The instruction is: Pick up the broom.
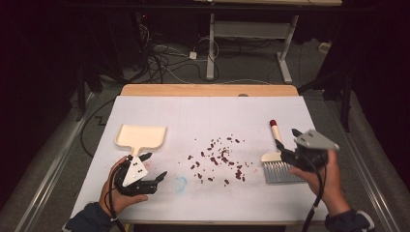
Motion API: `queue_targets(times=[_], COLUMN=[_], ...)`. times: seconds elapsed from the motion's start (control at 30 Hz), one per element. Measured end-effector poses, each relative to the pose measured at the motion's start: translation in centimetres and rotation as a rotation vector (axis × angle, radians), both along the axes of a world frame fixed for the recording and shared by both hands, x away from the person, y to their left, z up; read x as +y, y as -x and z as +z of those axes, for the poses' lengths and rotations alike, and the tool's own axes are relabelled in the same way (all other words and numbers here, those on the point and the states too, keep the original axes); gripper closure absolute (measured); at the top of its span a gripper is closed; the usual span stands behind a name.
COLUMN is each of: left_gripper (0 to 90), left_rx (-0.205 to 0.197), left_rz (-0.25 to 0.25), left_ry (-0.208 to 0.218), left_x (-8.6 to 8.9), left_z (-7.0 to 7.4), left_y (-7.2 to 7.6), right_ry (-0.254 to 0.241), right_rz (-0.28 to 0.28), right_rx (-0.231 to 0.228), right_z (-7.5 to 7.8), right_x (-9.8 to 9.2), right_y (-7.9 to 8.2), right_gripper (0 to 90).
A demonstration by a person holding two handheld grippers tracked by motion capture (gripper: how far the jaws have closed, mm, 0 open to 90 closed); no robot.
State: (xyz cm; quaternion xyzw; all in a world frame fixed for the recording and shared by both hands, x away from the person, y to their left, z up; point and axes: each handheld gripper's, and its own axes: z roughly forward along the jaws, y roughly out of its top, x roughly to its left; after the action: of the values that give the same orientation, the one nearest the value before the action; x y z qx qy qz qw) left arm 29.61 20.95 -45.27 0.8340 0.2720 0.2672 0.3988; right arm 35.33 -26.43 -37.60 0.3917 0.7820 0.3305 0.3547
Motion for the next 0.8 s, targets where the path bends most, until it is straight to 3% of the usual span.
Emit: queue_targets(times=[0.07, 0.1, 0.17, 0.27, 0.37, 0.5, 0.57, 0.63, 0.73, 0.8], left_gripper=[22.4, 22.4, 22.5, 22.5, 22.6, 22.6, 22.8, 22.9, 22.9, 23.0], left_rx=[0.006, 0.015, 0.022, 0.025, 0.030, 0.035, 0.035, 0.037, 0.040, 0.040], left_rz=[0.000, 0.000, 0.000, -0.004, -0.001, 0.003, 0.004, 0.006, 0.005, 0.003], left_ry=[-0.002, -0.004, -0.012, -0.019, -0.021, -0.022, -0.022, -0.018, -0.026, -0.027], left_x=[0.0, 0.1, 0.0, 0.1, 0.3, 0.5, 0.5, 0.6, 0.5, 0.5], left_z=[0.0, -0.2, -0.3, -0.4, -0.4, -0.5, -0.5, -0.5, -0.6, -0.6], left_y=[-0.1, -0.2, -0.2, -0.1, 0.1, 0.2, 0.3, 0.4, 0.3, 0.4], right_ry=[-0.005, -0.018, -0.013, 0.004, -0.013, -0.050, -0.062, -0.069, -0.056, -0.057], right_rz=[-0.004, -0.024, -0.087, -0.169, -0.219, -0.217, -0.224, -0.217, -0.192, -0.191], right_rx=[0.074, 0.142, 0.232, 0.325, 0.406, 0.492, 0.523, 0.501, 0.482, 0.474], right_z=[0.0, -0.3, -1.1, -2.7, -4.4, -6.4, -7.4, -7.6, -7.6, -7.6], right_x=[0.2, 0.3, 0.4, -0.1, -1.0, -1.5, -1.6, -1.6, -1.3, -1.2], right_y=[-2.3, -3.6, -6.0, -9.0, -10.8, -11.9, -12.2, -12.1, -11.9, -11.9], right_gripper=[37.5, 34.1, 30.9, 34.7, 38.8, 44.3, 45.5, 47.2, 64.5, 64.9])
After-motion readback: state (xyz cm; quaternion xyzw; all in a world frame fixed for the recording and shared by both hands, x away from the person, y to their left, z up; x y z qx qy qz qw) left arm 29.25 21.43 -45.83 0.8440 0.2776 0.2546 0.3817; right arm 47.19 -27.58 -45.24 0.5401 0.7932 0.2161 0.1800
